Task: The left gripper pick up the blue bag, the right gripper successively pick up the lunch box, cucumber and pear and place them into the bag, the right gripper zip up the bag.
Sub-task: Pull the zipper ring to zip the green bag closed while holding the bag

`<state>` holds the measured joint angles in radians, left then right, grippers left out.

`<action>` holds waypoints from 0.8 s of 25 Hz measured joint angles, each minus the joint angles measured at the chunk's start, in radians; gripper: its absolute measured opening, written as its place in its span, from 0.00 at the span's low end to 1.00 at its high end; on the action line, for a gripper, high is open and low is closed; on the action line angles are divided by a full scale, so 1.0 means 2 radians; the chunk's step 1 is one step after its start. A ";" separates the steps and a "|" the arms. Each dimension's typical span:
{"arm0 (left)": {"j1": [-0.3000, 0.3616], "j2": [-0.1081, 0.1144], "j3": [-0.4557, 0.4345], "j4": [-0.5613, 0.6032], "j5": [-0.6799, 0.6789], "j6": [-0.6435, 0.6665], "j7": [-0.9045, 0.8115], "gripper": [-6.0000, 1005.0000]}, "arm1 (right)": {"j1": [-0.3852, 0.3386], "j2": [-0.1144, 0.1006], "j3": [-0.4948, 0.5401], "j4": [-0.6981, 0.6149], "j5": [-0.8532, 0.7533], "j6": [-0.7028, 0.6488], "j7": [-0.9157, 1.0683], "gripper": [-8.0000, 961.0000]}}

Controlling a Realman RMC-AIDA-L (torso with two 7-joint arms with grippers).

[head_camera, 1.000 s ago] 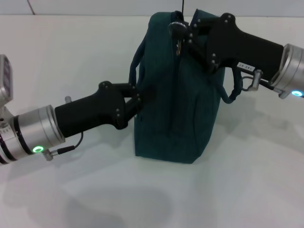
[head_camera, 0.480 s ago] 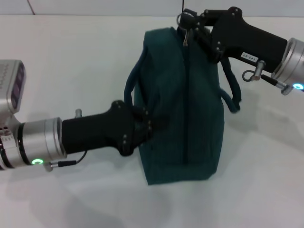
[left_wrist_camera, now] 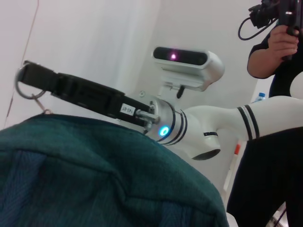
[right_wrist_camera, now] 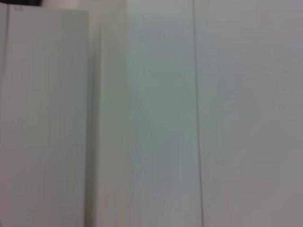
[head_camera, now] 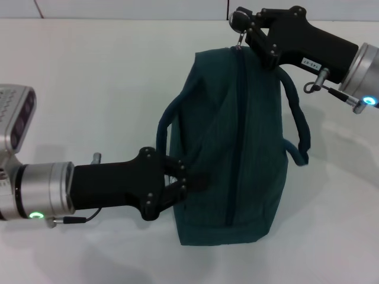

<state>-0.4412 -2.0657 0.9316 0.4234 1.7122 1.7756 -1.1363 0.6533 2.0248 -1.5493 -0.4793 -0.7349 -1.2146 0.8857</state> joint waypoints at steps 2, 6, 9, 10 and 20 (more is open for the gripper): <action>0.003 0.003 -0.002 0.000 0.000 0.001 0.000 0.06 | -0.001 0.001 0.000 0.000 0.000 0.010 0.010 0.03; 0.008 0.005 -0.016 0.000 -0.001 -0.003 0.002 0.06 | -0.002 0.001 0.000 0.002 0.000 0.019 0.054 0.03; 0.015 0.005 -0.047 0.000 -0.001 -0.015 0.002 0.06 | -0.004 0.001 0.000 0.003 0.006 0.018 0.096 0.03; 0.016 0.005 -0.056 0.000 -0.001 -0.018 0.002 0.06 | -0.005 0.000 0.000 0.005 0.013 0.015 0.115 0.03; 0.018 0.011 -0.083 0.011 -0.003 -0.046 0.004 0.06 | -0.018 -0.004 0.000 0.056 0.110 -0.030 0.197 0.03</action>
<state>-0.4052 -2.0431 0.7655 0.4450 1.7053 1.6830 -1.1275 0.6171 2.0166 -1.5496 -0.3674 -0.5140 -1.2754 1.2802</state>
